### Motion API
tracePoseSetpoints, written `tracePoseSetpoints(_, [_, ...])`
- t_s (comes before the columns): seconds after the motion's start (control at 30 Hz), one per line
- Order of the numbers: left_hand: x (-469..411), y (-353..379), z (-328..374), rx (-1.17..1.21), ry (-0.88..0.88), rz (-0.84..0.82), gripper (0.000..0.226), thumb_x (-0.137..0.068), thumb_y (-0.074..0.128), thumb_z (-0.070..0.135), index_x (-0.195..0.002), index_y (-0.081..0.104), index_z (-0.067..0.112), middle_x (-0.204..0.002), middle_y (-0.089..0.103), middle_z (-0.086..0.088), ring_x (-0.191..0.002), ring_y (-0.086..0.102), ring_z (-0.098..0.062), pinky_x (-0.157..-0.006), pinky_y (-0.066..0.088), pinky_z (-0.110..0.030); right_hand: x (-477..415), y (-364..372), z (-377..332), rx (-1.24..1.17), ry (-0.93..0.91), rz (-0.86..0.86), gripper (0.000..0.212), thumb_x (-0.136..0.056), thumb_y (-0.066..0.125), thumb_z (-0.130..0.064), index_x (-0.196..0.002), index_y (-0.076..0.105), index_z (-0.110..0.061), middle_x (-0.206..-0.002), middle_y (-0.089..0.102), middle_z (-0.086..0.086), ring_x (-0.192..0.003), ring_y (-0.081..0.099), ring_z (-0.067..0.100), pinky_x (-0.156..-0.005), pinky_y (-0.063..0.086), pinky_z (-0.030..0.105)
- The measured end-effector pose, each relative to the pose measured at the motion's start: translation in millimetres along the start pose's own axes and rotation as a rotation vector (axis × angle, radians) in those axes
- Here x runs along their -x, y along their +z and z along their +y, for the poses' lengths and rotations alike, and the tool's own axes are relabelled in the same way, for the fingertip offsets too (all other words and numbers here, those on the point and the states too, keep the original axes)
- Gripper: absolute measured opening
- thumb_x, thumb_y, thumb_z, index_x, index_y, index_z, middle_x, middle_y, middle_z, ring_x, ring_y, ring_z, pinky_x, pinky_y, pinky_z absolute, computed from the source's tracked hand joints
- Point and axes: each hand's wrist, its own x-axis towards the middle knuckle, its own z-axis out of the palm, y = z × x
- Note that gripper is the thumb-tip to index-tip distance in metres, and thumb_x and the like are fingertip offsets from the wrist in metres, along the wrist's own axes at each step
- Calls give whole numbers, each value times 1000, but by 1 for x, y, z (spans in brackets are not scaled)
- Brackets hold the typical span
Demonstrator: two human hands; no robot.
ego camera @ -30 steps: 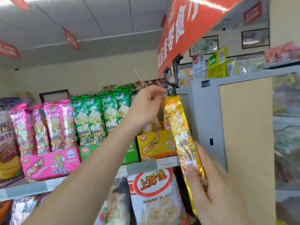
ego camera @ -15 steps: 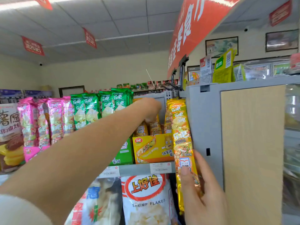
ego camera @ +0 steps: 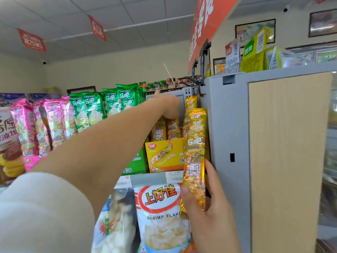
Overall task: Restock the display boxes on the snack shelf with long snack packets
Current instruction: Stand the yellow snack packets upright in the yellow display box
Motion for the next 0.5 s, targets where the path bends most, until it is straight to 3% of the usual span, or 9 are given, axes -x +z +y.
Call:
tracePoseSetpoints(0.07, [5,-7,-2,131,2,142,10,-86,54,17,-79,50,12,-83,55,-2,-93,56,-30,-102,42,-51,-6,3,0,32,-35,2,50,-80,53,-57,-119,29,-79,-114,59,-39,-100,60,-13,-75,50,9])
tracePoseSetpoints(0.1, [9,-12,-2,233,17,204,3,-83,57,14,-83,54,15,-88,58,-3,-90,58,-29,-93,50,-45,-10,5,-1,52,-54,1,49,-87,52,-50,-118,27,-78,-117,56,-39,-104,57,-15,-75,48,7])
tracePoseSetpoints(0.13, [12,-16,-3,353,28,279,17,-80,57,9,-95,61,17,-94,61,-4,-92,60,-28,-83,54,-37,-14,8,0,74,-76,4,50,-92,52,-43,-121,25,-75,-121,51,-39,-107,53,-17,-76,47,5])
tracePoseSetpoints(0.2, [23,-23,-5,606,18,395,40,-77,53,2,-111,67,19,-91,63,0,-83,60,-21,-64,47,-22,-22,14,-1,110,-111,31,52,-97,49,-35,-124,21,-70,-125,41,-41,-110,45,-23,-76,42,0])
tracePoseSetpoints(0.27, [38,-26,-7,859,-2,480,41,-77,52,0,-109,67,19,-76,57,5,-62,57,-11,-48,42,-14,-30,20,-3,106,-142,60,52,-99,46,-32,-130,22,-66,-130,37,-39,-117,40,-22,-84,39,-1])
tracePoseSetpoints(0.33, [51,-23,-7,1102,-23,533,43,-77,59,1,-117,65,14,-85,64,-1,-67,61,-11,-63,52,-20,-36,24,-2,69,-169,94,53,-100,46,-27,-141,26,-54,-136,41,-31,-119,42,-18,-90,38,1])
tracePoseSetpoints(0.4, [65,-15,-4,1342,19,510,40,-77,66,0,-116,66,8,-94,69,-6,-78,64,-16,-79,53,-30,-41,26,-5,46,-176,138,53,-100,48,-25,-146,28,-44,-131,45,-26,-110,44,-24,-80,39,-4])
tracePoseSetpoints(0.5, [84,3,3,1439,139,378,31,-84,66,6,-108,60,25,-80,73,4,-65,66,-11,-62,53,-28,-49,31,-12,57,-213,190,51,-99,49,-27,-146,31,-36,-130,50,-16,-108,47,-21,-78,40,-3])
